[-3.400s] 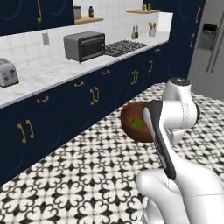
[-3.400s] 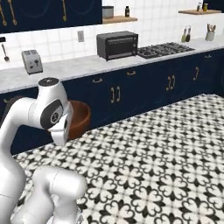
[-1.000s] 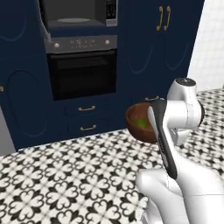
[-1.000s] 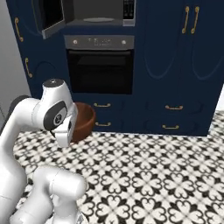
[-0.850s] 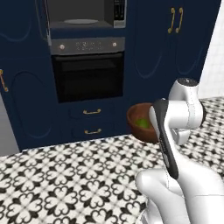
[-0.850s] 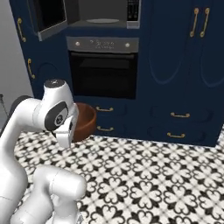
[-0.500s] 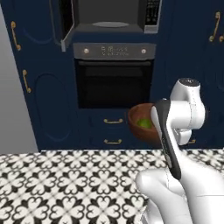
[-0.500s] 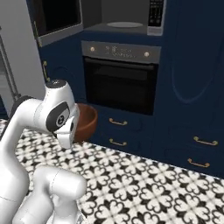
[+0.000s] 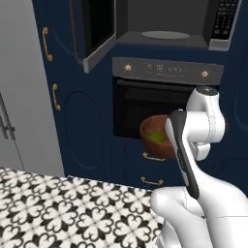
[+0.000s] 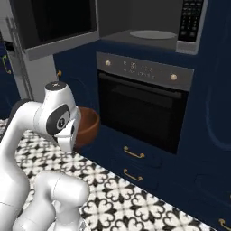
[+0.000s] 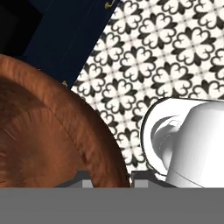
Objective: Pick the lime from the sink and place it in the bowl. Then pick the bowl and place it in the microwave. Then close the microwave door and press the start button.
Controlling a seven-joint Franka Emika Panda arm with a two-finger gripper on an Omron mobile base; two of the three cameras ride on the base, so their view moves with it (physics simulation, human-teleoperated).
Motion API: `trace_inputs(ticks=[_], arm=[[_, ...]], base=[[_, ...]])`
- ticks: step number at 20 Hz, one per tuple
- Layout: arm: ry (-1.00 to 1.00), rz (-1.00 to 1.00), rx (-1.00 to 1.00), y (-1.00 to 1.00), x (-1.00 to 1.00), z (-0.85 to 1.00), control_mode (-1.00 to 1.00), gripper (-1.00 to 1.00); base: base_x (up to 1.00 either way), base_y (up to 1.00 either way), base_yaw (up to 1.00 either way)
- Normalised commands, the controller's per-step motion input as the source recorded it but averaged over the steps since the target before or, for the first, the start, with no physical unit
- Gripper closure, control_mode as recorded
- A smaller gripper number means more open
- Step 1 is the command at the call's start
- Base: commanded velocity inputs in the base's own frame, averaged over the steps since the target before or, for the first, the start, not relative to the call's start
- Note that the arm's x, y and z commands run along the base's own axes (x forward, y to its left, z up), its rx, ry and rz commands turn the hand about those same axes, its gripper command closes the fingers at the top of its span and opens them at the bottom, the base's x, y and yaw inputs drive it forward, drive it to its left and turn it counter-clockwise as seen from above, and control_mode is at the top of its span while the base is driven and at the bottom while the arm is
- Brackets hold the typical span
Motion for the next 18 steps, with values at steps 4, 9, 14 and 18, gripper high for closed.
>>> trace_inputs(ticks=[4,9,14,18], arm=[[0.00,0.00,0.00,0.00,0.00,0.00,1.00,1.00],[0.00,0.00,0.00,0.00,0.00,0.00,1.00,1.00],[0.00,0.00,0.00,0.00,0.00,0.00,1.00,1.00],[0.00,0.00,0.00,0.00,0.00,0.00,1.00,1.00]], base=[[1.00,-0.69,0.34],[0.95,-0.62,0.28],[0.96,-0.33,0.21],[0.51,0.12,0.07]])
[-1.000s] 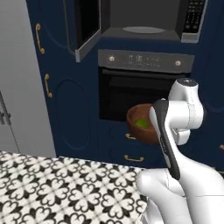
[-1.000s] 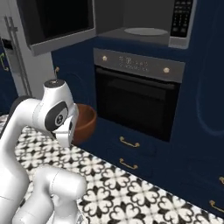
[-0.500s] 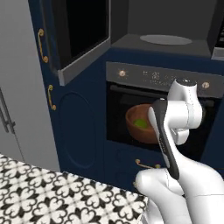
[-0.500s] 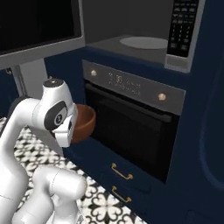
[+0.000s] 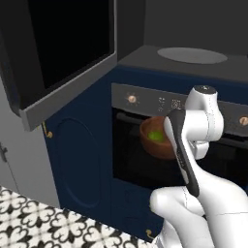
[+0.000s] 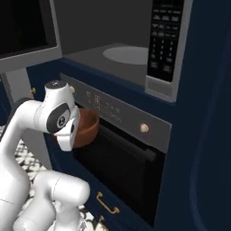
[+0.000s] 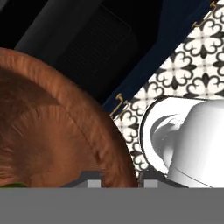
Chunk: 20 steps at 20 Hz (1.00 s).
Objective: Pick the lime from the sink and place it in the bowl. Then pick the bowl and place it in the microwave. Then close the microwave door and press the start button.
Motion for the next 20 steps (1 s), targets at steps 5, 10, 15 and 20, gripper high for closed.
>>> trace_inputs(ticks=[5,10,15,20], arm=[[0.00,0.00,0.00,0.00,0.00,0.00,1.00,1.00],[0.00,0.00,0.00,0.00,0.00,0.00,1.00,1.00],[0.00,0.00,0.00,0.00,0.00,0.00,1.00,1.00],[0.00,0.00,0.00,0.00,0.00,0.00,1.00,1.00]], base=[[0.63,0.22,0.12],[0.33,0.00,0.21],[-0.02,-0.11,0.17],[-0.04,-0.10,0.12]])
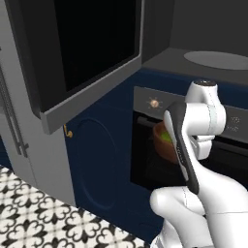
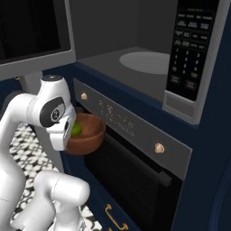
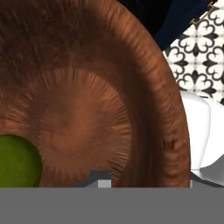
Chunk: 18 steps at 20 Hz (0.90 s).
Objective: Pick the lime from the sink and place it in the bowl. Then pick the bowl and place it in the microwave. Then close the microwave door and press the start button.
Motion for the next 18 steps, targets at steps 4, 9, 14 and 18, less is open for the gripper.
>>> trace_inputs(ticks=[4,9,14,18], arm=[[-0.19,0.05,0.00,0.06,-0.26,0.00,-1.00,1.00],[-0.17,0.03,-0.01,0.10,-0.81,0.27,-1.00,1.00],[-0.01,0.00,-0.01,0.03,-0.89,0.83,-1.00,1.00],[-0.21,0.00,-0.03,-0.13,-0.21,0.98,-1.00,1.00]], base=[[-0.03,0.00,0.03],[0.00,0.00,0.00],[0.00,0.00,0.00],[0.00,0.00,0.00]])
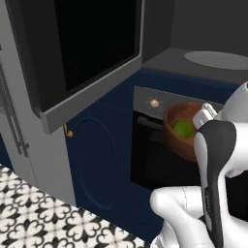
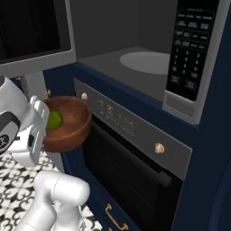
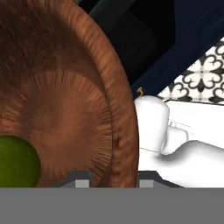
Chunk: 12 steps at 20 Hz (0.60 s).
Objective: Pick the lime from the sink and place it in the bowl. Then pick the bowl and place it in the microwave. Then close the microwave door and press the start button.
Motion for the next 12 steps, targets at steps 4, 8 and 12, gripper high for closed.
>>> trace_inputs(ticks=[4,8,12], arm=[[-0.38,0.00,-0.06,-0.31,0.10,0.93,-1.00,1.00],[-0.43,-0.02,-0.01,-0.40,0.46,0.74,-1.00,1.00],[-0.29,-0.12,-0.01,-0.31,0.64,0.57,-1.00,1.00]], base=[[0.00,0.00,0.00],[0.00,0.00,0.00],[0.00,0.00,0.00]])
